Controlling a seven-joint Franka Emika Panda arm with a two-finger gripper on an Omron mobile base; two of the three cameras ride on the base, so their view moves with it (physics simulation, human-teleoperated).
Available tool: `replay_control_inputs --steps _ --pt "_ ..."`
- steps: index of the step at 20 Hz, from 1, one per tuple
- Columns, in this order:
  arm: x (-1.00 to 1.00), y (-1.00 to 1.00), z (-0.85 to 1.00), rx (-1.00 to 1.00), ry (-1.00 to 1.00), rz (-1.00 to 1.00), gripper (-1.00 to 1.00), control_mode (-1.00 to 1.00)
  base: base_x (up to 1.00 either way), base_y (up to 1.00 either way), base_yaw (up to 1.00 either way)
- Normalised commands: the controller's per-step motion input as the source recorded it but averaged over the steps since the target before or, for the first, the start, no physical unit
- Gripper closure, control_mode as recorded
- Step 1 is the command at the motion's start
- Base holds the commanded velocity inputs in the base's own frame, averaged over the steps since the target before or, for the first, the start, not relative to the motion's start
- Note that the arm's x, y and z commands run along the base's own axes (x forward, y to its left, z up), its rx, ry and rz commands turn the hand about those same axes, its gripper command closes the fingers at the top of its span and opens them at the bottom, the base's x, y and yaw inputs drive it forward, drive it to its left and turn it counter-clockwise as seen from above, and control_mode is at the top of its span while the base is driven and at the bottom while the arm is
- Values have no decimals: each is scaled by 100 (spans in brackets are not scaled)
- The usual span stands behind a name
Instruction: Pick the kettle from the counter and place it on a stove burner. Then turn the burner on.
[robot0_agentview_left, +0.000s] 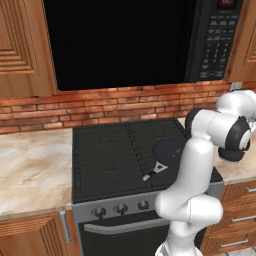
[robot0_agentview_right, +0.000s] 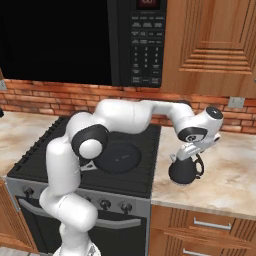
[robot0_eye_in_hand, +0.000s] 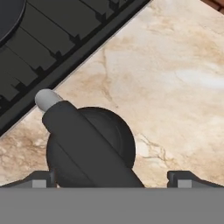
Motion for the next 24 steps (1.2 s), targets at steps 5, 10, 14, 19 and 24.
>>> replay_control_inputs --steps 5,10,14,19,24 --pt "7 -11 -8 0 0 0 -100 -100 0 0 0" --pt "3 -1 -27 0 0 0 -100 -100 0 0 0" --pt "3 0 -38 0 0 0 -100 -100 0 0 0" --pt "0 2 -13 0 0 0 100 -100 0 0 0" --pt "-1 0 0 0 -3 0 100 -100 0 0 0"
